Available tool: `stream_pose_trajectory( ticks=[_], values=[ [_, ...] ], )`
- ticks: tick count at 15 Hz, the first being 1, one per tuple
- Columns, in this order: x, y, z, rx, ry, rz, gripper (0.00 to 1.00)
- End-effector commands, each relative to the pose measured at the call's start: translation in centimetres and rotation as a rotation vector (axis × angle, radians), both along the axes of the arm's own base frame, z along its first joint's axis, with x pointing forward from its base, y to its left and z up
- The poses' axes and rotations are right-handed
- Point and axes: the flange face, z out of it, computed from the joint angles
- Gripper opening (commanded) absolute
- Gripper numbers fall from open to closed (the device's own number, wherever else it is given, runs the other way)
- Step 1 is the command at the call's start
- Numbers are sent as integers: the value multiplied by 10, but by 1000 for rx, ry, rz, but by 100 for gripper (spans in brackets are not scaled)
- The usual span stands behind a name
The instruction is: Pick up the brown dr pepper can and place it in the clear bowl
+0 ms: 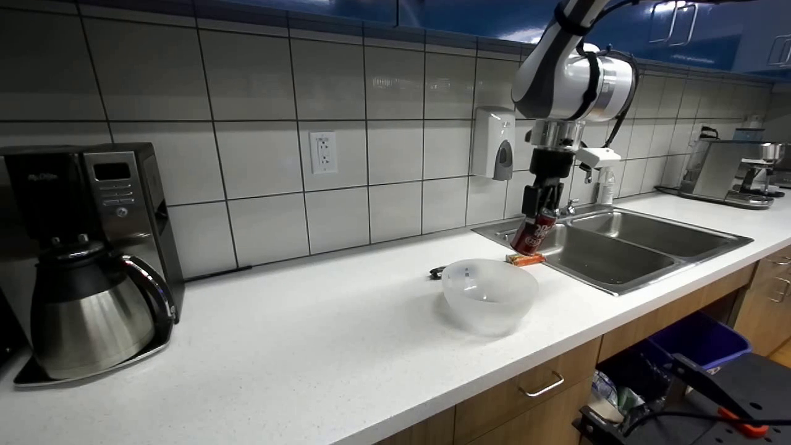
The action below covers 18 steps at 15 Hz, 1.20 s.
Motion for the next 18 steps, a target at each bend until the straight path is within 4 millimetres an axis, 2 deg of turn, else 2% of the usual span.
stream_pose_trajectory(
  ticks=[1, 10, 14, 18],
  values=[
    [6, 16, 12, -6, 12, 41, 38],
    [31, 107, -3, -169, 58, 90, 38],
    [46, 120, -22, -199, 99, 87, 38],
    [64, 116, -53, -218, 171, 83, 38]
  ],
)
